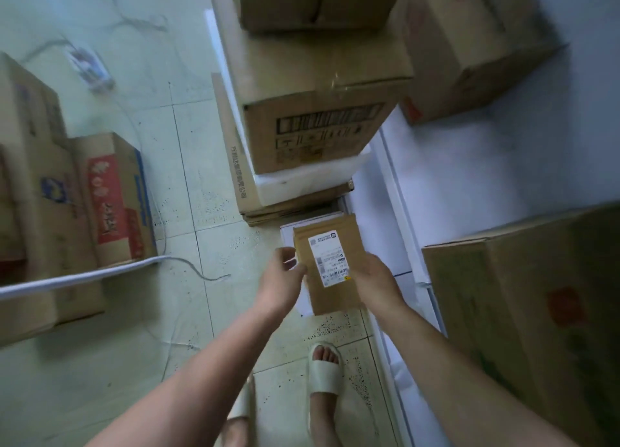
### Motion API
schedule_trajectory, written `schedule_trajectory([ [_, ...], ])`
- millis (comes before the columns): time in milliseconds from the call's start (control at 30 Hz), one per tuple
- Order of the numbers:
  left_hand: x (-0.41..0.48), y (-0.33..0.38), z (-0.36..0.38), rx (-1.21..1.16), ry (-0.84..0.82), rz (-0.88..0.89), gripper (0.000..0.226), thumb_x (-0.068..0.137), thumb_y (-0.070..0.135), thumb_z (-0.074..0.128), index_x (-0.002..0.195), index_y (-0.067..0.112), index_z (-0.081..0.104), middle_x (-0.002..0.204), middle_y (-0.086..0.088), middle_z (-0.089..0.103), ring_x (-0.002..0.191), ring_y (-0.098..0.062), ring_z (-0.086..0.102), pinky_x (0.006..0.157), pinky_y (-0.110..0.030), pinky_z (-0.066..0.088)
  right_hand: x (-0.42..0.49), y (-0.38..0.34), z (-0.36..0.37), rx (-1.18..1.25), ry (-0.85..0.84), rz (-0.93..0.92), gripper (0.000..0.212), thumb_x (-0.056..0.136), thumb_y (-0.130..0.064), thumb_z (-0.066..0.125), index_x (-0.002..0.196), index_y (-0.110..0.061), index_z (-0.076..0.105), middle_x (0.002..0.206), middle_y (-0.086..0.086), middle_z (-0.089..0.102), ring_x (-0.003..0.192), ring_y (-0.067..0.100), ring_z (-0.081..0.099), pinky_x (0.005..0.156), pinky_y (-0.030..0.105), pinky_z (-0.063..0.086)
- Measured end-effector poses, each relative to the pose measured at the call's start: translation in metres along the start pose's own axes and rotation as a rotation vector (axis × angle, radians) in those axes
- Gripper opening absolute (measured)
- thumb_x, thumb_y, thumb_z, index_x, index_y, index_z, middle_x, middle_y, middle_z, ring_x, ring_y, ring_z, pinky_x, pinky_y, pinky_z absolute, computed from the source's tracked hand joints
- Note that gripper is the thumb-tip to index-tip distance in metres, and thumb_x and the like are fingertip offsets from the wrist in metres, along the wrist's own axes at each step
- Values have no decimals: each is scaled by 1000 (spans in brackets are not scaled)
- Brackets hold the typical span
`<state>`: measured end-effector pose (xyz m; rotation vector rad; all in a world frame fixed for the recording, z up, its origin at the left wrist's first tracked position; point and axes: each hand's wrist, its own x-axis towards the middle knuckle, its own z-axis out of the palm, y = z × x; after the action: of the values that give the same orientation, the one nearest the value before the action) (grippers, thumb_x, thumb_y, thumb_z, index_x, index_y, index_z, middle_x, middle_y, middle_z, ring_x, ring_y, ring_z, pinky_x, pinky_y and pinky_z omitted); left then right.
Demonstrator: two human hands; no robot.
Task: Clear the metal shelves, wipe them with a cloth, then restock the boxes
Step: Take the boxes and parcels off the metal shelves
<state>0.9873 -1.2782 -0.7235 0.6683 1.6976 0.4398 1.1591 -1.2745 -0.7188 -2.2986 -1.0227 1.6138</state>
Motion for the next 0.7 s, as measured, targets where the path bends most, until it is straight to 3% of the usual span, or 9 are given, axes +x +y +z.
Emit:
schedule_trajectory([
  [100, -57, 66, -38, -206, 93, 33, 25, 99, 12, 55, 123, 16, 59, 123, -2, 63, 116, -20, 60, 106, -43, 49, -77, -70, -5, 100, -17, -124, 33, 103, -24, 51, 135, -22, 59, 128, -2, 65, 118, 20, 62, 104, 46, 50],
  [167, -110, 111, -64, -318, 104, 85, 21, 98, 7, 53, 115, 15, 63, 112, -3, 66, 108, -20, 62, 99, -38, 53, -136, -114, -13, 149, -21, -206, 33, 104, -24, 52, 137, -20, 58, 132, -1, 63, 122, 18, 59, 108, 46, 48],
  [233, -178, 156, -98, -434, 104, 166, 21, 97, 3, 53, 112, 10, 65, 109, -9, 68, 105, -24, 65, 90, -35, 55, -209, -156, -25, 227, -29, -300, 33, 104, -20, 55, 136, -16, 59, 129, 2, 66, 122, 16, 61, 106, 42, 50],
  [333, -256, 197, -137, -592, 136, 269, 20, 95, 2, 51, 107, 6, 67, 110, -15, 70, 102, -23, 68, 90, -40, 56, -295, -197, -40, 310, -52, -412, 29, 103, -17, 56, 131, -14, 62, 119, 0, 72, 111, 10, 67, 96, 29, 55],
  [433, -334, 211, -177, -685, 216, 394, 23, 95, 1, 48, 105, 7, 67, 110, -13, 71, 104, -21, 70, 90, -38, 57, -381, -223, -44, 363, -106, -517, 21, 104, -14, 52, 122, -13, 64, 109, 2, 75, 101, 15, 71, 82, 25, 58],
  [600, -428, 200, -225, -805, 354, 561, 21, 96, -1, 49, 102, 7, 67, 107, -10, 73, 106, -27, 70, 81, -33, 55, -475, -247, -36, 342, -258, -665, 16, 104, -14, 53, 112, -15, 66, 98, 4, 78, 95, 25, 74, 86, 39, 58],
  [700, -470, 185, -256, -945, 517, 563, 18, 98, 1, 50, 105, 6, 66, 111, -18, 73, 110, -33, 68, 91, -47, 56, -507, -265, -26, 291, -388, -758, 16, 103, -11, 53, 111, -12, 67, 91, 6, 78, 88, 25, 74, 83, 38, 58],
])
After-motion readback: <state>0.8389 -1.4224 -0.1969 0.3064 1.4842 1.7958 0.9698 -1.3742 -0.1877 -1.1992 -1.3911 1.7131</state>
